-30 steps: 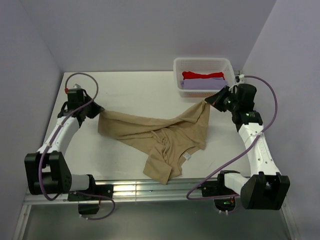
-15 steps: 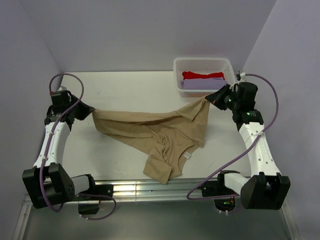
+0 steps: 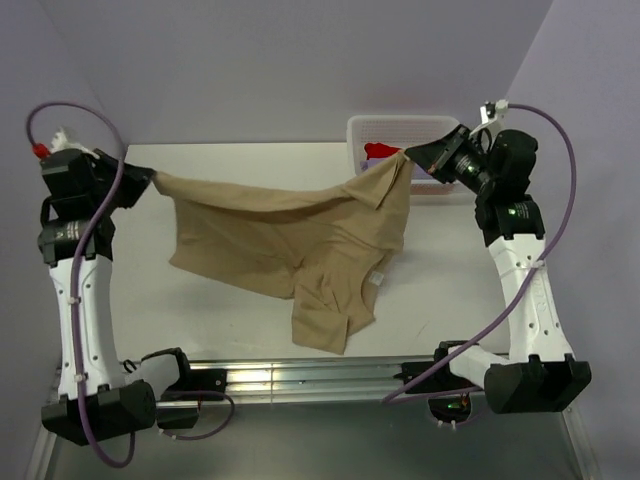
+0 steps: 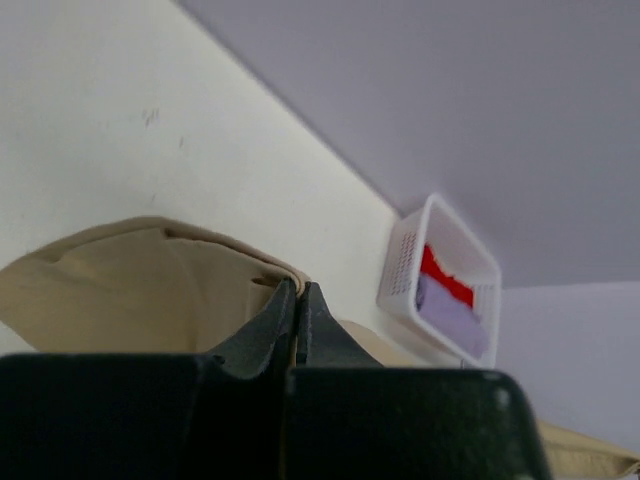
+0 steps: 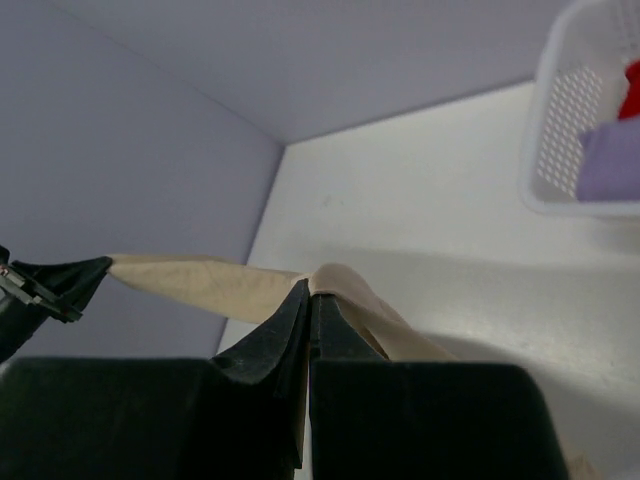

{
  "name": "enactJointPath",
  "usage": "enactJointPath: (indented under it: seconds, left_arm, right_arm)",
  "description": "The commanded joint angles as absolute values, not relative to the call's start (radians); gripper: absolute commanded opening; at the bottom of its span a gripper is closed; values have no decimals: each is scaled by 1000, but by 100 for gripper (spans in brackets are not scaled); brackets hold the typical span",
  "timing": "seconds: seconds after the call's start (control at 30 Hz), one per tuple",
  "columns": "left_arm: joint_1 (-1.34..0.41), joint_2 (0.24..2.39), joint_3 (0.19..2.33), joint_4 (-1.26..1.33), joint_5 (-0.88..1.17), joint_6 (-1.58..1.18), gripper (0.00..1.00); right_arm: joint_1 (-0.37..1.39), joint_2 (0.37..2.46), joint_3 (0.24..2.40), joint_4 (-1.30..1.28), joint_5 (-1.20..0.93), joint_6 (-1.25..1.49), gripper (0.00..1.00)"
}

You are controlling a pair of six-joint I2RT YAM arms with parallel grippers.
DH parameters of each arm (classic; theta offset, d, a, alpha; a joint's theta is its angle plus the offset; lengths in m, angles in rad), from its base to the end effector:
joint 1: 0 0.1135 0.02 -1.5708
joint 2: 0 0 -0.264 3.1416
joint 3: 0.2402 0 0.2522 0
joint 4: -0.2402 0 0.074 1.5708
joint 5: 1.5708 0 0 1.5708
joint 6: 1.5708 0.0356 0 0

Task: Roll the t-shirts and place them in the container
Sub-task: Flatten the tshirt

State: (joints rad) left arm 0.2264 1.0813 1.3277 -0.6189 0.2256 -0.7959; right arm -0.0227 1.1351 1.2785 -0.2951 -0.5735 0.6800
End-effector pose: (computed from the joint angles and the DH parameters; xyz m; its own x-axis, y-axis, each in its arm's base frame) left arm 0.2162 0.0416 0.4249 -0.2369 -0.7692 -0.5935 -0.2644 0.6389 -0.7225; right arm 0.2455 0.0137 0.4315 -0.4426 0.5384 -0.7171 -0.3071 0.6603 0.6853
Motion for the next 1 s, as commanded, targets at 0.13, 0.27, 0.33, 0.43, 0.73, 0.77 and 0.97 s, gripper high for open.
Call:
enactJointPath:
  seconds: [0.13,0.27,0.33,0.43,0.73,0.77,0.97]
  left_arm:
    - [241,960,1767,-843,-68,-779,0]
    - [241,911,1943,-931,-149,-753,0]
    - [241,858,1954,-950,-161,-752,0]
    - [239,776,1924,-948,-187,-755,0]
    - [167,709,1845,-1019,-270,-810,0]
    - [143,718,1851,-1023,-284,-813,0]
    - [-30,788,1788,-982,-435,-862,0]
  right_arm:
    - [-21,1022,1469,-114,-647,795,0]
    - [-21,901,1477,-83,-698,811,0]
    - [-21,846,1471,-69,-733,815,0]
    - [-20,738,1473,-110,-724,799,0]
    - [-21,722,1752,-333,-773,756,0]
    - [-21,753,1776,-330,-781,765,0]
    - [-21,929,1824,-315,-816,821,0]
